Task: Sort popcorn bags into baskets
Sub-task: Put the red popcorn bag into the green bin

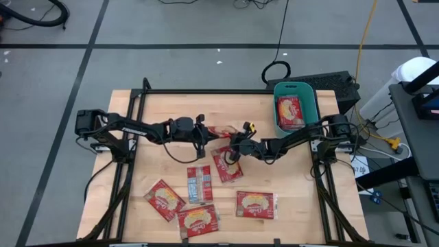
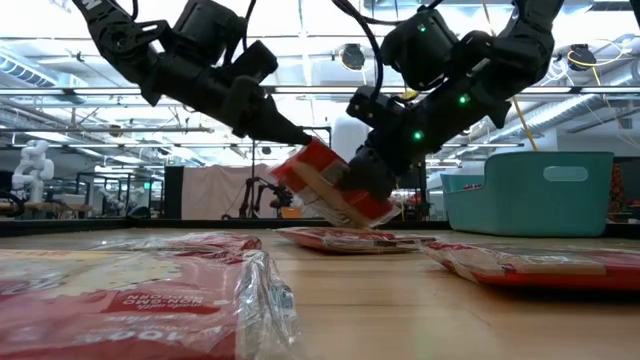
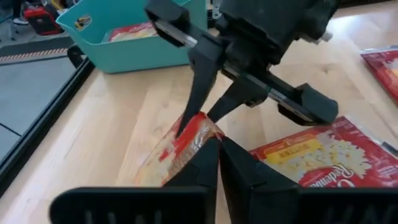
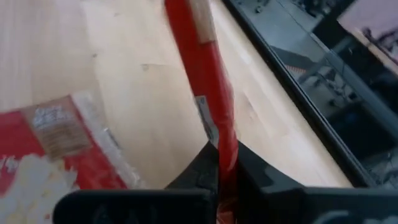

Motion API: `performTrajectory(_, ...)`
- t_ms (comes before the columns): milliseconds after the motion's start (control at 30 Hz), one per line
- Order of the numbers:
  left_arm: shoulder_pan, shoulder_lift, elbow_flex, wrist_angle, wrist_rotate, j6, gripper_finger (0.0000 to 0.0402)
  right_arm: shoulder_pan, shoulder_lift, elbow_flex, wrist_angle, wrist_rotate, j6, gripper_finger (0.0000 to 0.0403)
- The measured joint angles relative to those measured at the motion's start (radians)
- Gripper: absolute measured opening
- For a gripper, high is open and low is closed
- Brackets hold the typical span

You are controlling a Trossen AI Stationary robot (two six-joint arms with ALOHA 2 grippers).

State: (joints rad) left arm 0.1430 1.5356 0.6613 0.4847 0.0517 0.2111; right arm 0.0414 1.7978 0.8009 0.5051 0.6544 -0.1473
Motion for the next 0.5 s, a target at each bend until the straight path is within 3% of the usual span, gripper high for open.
performTrajectory(233,-0.028,-0.116,0.011,-0.205,0.0,-0.035,0.0077,0.014,-0.05,0.0,-0.03,-0.02,-0.199,0.0031)
performTrajectory(500,-0.01,-0.262,-0.002,-0.36,-0.037,-0.07,0.0125,0.031,-0.154,-0.002,-0.134,-0.185,-0.388,0.0009)
